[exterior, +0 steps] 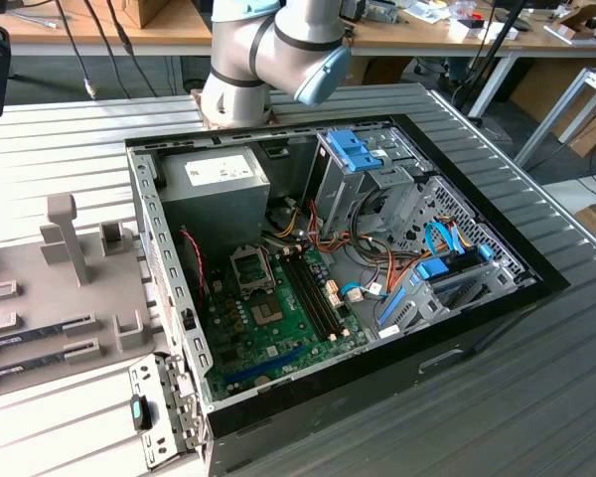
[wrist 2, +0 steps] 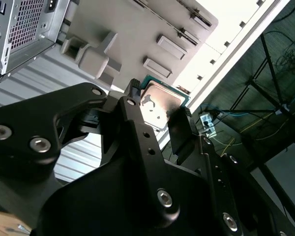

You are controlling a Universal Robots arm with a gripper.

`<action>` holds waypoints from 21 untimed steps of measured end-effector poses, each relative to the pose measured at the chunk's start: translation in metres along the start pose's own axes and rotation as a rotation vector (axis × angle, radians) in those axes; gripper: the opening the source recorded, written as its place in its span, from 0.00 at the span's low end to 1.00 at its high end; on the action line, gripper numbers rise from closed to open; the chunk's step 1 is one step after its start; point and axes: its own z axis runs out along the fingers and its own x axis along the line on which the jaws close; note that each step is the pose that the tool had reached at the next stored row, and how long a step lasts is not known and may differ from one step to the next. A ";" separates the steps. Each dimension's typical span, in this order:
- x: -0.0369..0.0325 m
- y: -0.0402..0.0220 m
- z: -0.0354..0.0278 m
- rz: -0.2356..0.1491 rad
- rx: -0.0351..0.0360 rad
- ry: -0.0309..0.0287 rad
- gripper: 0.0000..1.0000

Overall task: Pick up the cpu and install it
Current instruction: 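Pick up the cpu and move it towards the insertion slot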

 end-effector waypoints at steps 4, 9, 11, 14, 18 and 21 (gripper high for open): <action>-0.0042 -0.0005 0.0000 0.000 0.0000 0.0000 0.47; -0.0080 -0.0010 -0.0001 0.000 0.0000 0.0000 0.47; -0.0096 -0.0011 -0.0001 0.000 0.0000 0.0000 0.47; -0.0127 -0.0014 -0.0001 0.000 0.0000 0.0000 0.47; -0.0168 -0.0018 -0.0002 0.000 0.0000 0.0000 0.47; -0.0215 -0.0022 -0.0002 0.000 0.0000 0.0000 0.47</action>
